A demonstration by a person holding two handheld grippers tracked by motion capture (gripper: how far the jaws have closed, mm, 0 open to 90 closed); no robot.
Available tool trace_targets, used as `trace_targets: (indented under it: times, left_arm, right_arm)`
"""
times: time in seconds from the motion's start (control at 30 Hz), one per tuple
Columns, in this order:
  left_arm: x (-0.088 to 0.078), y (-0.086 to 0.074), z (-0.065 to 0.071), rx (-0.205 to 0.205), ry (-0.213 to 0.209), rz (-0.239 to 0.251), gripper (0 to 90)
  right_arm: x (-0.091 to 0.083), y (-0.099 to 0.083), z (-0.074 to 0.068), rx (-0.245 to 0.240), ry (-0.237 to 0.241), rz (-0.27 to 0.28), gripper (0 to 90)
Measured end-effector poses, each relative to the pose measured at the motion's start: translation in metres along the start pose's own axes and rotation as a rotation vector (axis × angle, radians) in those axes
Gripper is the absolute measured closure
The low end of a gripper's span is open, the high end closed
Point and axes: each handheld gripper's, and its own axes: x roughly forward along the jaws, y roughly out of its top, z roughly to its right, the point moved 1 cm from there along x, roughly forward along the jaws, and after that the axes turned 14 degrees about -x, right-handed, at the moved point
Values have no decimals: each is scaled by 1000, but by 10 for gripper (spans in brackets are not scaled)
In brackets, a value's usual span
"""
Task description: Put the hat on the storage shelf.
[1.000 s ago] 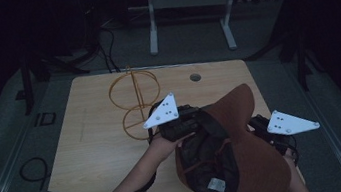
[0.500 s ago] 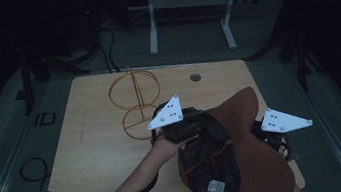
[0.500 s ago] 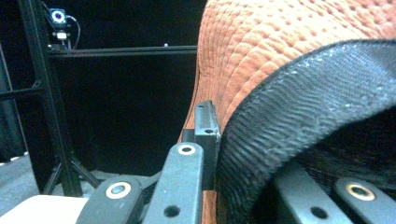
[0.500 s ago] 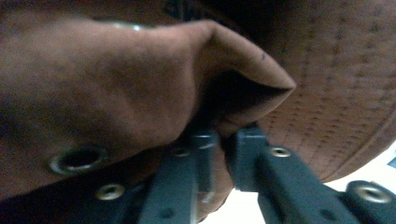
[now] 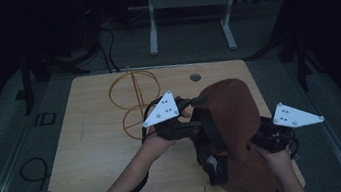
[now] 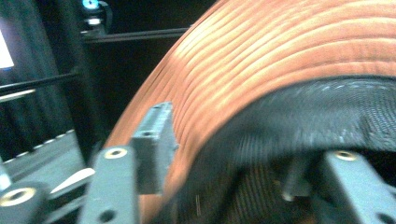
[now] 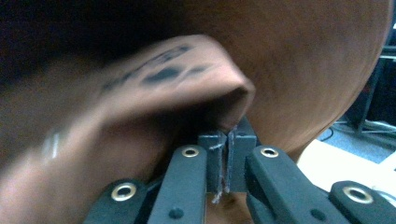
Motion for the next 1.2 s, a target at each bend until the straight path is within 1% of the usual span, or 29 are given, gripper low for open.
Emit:
trace_targets:
  times: [0.03,0.07,0.1,0.13,0.17,0.2,0.23,0.27,0.3,0.33,0.37,0.43,0.47,0.5,0.57,0.63,0.67,0.7,0.77,0.8,0.87,1.0,1.03,1.13,1.2]
  left_arm:
    - [0,0,0,0,0,0,409]
    - [-6,0,-3,4,31,2,393]
    - [-11,0,-5,9,57,-9,385]
    - [-14,0,-6,17,73,-15,383]
    - [-21,-1,-7,28,90,-15,359]
    - [-25,-1,-8,28,102,-20,342]
    - [-32,-1,-9,30,112,-25,328]
    - [-32,-1,-9,30,112,-25,290]
    - [-44,-4,-11,27,144,-41,290]
    - [-50,-5,-11,24,148,-41,268]
    - [-56,-7,-12,23,169,-42,240]
    - [-67,-13,-12,18,192,-56,158]
    - [-73,-17,-12,20,210,-60,149]
    - [-79,-21,-13,17,217,-67,135]
    - [-90,-29,-14,19,250,-92,64]
    - [-102,-37,-14,24,277,-116,50]
    - [-102,-37,-14,24,277,-116,42]
    - [-114,-43,-15,8,302,-120,39]
    - [-127,-50,-16,10,331,-111,34]
    - [-132,-54,-17,0,337,-110,34]
    - [-144,-63,-18,-11,362,-109,34]
    - [-163,-85,-18,-41,400,-112,35]
    - [-168,-91,-18,-51,411,-119,35]
    - [-180,-109,-16,-63,446,-127,35]
    - [-188,-119,-15,-82,459,-117,35]
  right_arm:
    - [-2,2,2,-3,-13,1,873]
    - [-3,3,4,-6,-27,4,872]
    - [-4,5,5,-8,-38,5,872]
    - [-6,7,8,-11,-57,4,872]
    - [-6,9,10,-13,-70,2,872]
    - [-7,11,14,-16,-87,5,872]
    - [-8,12,16,-13,-95,3,872]
    - [-8,12,16,-13,-95,3,872]
    - [-8,13,21,-8,-115,2,872]
    - [-8,14,29,11,-130,11,872]
    - [-8,14,32,24,-136,13,872]
    - [-6,14,37,36,-141,23,872]
    - [-5,15,39,40,-150,21,872]
    - [-2,16,40,41,-155,22,872]
    - [3,19,43,37,-162,24,872]
    - [11,24,46,30,-172,26,872]
    - [15,26,48,23,-175,25,872]
    - [20,28,49,22,-177,30,872]
    - [28,31,52,10,-185,21,872]
    - [33,33,54,9,-189,17,872]
    - [42,35,59,9,-192,13,872]
    - [61,38,67,25,-189,7,872]
    - [66,39,69,20,-191,1,871]
    - [81,44,73,32,-184,1,871]
    - [92,50,75,35,-175,12,871]
